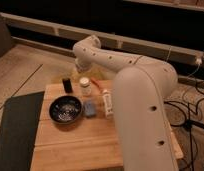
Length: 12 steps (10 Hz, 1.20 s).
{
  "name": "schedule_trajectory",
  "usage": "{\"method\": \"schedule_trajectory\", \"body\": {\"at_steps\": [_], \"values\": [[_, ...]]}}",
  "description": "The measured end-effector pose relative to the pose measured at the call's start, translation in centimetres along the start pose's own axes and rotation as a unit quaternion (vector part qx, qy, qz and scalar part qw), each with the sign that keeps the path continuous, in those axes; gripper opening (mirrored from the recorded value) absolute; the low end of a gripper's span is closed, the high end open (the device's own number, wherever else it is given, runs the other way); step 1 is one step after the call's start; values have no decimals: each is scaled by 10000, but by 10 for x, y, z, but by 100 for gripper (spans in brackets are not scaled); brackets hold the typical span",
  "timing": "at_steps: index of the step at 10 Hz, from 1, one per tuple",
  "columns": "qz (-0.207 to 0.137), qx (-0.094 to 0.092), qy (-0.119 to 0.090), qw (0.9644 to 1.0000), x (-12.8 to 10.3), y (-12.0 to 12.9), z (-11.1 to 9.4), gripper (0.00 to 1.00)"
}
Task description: Place the ceramic cup over the eraser
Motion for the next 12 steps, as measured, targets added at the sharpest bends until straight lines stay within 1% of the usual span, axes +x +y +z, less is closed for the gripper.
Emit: {"method": "schedule_trajectory", "body": {"at_steps": [1, 3, 5, 8, 10, 12], "values": [[-35, 39, 96, 9999, -1, -3, 5, 65], [-105, 102, 446, 9989, 5, -2, 21, 65], [-101, 123, 713, 9973, 11, -3, 33, 65], [-86, 131, 1005, 9948, 11, -5, 48, 65], [-54, 144, 1210, 9925, 10, -12, 58, 65], [-7, 128, 1327, 9911, 7, -15, 66, 65]]}}
